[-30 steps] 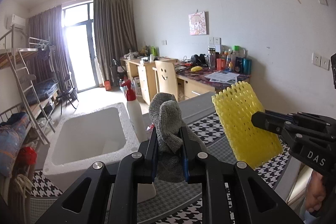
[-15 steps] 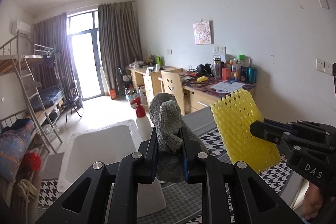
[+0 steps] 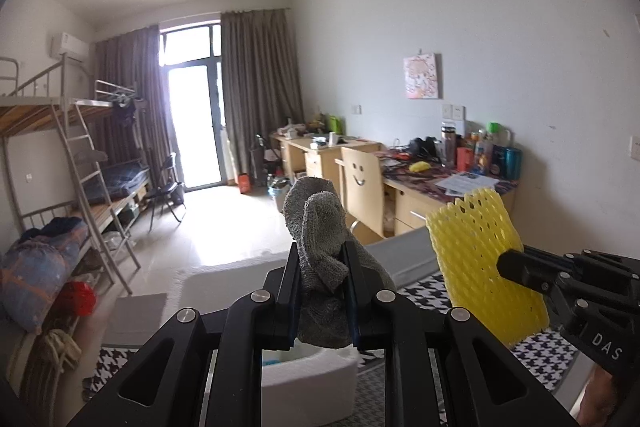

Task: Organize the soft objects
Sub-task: 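Carry the grey sock and yellow mesh in both tools over the foam box, then open the left tool to drop the grey sock into the foam box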

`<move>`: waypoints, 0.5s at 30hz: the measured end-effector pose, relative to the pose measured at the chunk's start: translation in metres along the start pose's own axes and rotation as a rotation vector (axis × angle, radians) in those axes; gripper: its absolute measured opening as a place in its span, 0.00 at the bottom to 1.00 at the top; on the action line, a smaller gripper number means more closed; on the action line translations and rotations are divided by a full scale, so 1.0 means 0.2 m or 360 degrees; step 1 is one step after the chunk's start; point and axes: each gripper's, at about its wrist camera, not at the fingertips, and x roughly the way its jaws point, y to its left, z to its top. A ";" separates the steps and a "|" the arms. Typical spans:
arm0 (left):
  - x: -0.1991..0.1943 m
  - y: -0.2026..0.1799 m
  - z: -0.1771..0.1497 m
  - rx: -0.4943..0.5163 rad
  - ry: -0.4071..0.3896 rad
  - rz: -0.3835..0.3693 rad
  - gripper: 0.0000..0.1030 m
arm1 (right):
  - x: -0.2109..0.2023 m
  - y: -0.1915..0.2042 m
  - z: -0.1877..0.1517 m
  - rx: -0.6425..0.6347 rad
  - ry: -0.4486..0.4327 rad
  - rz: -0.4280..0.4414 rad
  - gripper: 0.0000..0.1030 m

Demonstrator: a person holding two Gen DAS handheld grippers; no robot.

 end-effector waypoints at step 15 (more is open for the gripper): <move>0.11 0.16 0.02 -0.0119 0.0050 0.0146 0.19 | 0.09 0.12 0.06 -0.0074 0.0016 0.0111 0.11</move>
